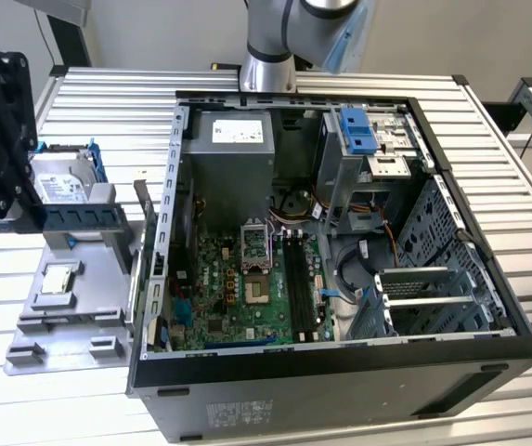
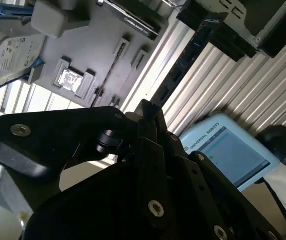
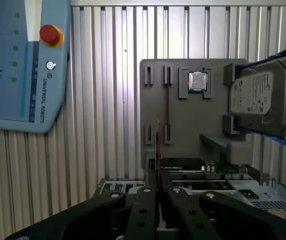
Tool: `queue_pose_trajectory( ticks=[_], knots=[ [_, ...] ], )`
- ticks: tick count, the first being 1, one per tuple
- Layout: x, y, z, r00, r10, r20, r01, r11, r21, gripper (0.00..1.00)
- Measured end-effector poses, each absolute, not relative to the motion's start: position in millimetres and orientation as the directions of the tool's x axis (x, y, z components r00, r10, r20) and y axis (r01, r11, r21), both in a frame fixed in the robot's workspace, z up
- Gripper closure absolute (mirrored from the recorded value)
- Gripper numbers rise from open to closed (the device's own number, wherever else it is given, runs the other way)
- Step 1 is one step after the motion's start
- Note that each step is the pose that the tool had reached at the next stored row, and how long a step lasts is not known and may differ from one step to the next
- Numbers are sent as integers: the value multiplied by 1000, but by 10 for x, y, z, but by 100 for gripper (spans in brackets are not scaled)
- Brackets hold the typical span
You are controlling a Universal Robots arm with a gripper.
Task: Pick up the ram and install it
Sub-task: 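Pick up the ram and move it above insertion slot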
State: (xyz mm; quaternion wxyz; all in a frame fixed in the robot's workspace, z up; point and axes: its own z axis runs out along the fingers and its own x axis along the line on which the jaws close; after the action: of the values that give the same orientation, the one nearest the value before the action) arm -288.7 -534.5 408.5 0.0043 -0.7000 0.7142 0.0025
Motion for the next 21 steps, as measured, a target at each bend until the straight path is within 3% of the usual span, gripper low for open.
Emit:
queue_pose_trajectory(
  ticks=[21],
  knots=[
    [-2077, -5345, 4084, -20, -1000, -10, -1000, 20, 3, 100]
  ],
)
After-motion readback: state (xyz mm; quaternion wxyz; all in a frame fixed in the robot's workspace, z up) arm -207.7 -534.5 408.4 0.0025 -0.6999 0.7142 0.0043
